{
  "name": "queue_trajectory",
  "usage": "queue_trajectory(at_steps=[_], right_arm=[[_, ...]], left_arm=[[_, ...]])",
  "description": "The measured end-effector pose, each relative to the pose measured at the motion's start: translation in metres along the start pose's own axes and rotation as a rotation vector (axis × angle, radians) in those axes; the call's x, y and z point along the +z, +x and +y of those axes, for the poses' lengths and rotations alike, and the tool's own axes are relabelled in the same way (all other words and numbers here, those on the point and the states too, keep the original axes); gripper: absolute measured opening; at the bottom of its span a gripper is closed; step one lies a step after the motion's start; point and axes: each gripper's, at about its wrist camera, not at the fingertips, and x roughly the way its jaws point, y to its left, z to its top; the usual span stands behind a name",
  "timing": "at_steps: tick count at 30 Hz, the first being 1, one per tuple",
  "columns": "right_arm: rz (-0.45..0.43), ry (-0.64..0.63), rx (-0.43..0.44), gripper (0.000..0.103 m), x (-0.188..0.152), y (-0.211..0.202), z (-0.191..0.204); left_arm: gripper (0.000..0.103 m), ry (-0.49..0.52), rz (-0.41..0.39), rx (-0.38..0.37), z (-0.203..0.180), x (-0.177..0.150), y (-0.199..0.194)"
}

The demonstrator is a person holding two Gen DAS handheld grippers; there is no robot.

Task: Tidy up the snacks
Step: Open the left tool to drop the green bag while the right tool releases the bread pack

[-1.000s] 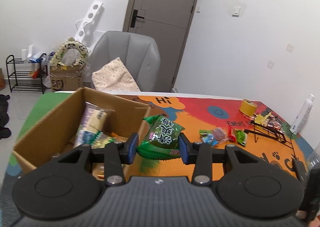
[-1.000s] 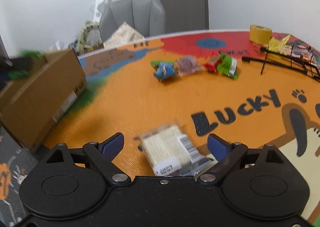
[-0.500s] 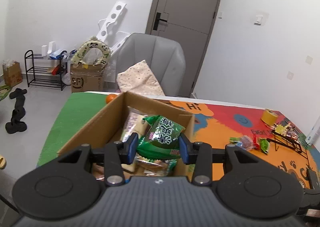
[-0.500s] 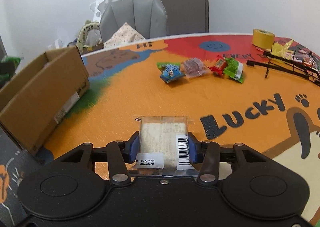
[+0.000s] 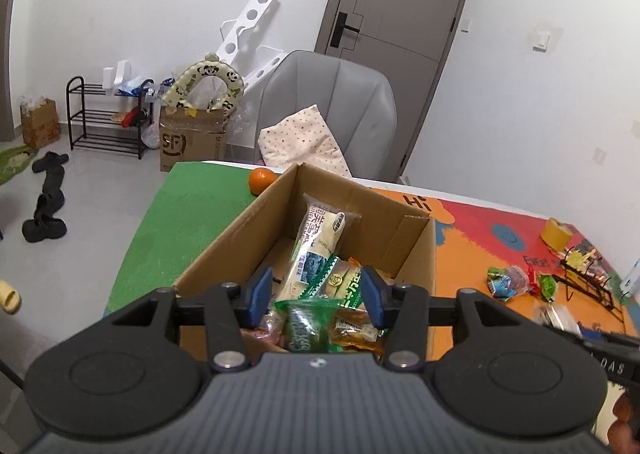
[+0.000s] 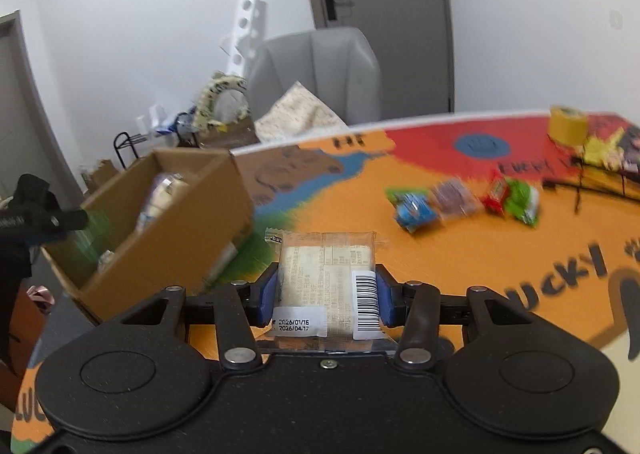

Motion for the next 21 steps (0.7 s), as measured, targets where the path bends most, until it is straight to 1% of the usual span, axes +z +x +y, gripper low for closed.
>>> queue_trajectory(at_steps=[3, 6, 14, 16, 18, 21], right_arm=[[-0.025, -0.02, 0.03, 0.045, 0.013, -0.002, 0.015], [-0.039, -0.032, 0.048, 0.045, 0.022, -0.001, 0.029], [-0.045, -0.063, 0.091, 0.046, 0.042, 0.008, 0.065], [-0.046, -0.073, 0.099, 0.046, 0.046, 0.012, 0.073], [-0.044, -0.083, 0.117, 0.046, 0.049, 0.016, 0.082], [-0.036, -0.09, 0.134, 0.046, 0.054, 0.023, 0.095]], left_arm=[[0.064, -0.014, -0.018, 0.005, 0.008, 0.003, -0.005], [0.067, -0.025, -0.03, 0.01, 0.016, 0.005, -0.01], [0.069, -0.055, -0.03, 0.018, 0.036, 0.002, -0.013], [0.071, -0.062, -0.039, 0.022, 0.04, 0.004, -0.014], [0.077, -0.069, -0.051, 0.028, 0.044, 0.004, -0.016], [0.077, -0.081, -0.055, 0.035, 0.049, 0.005, -0.016]])
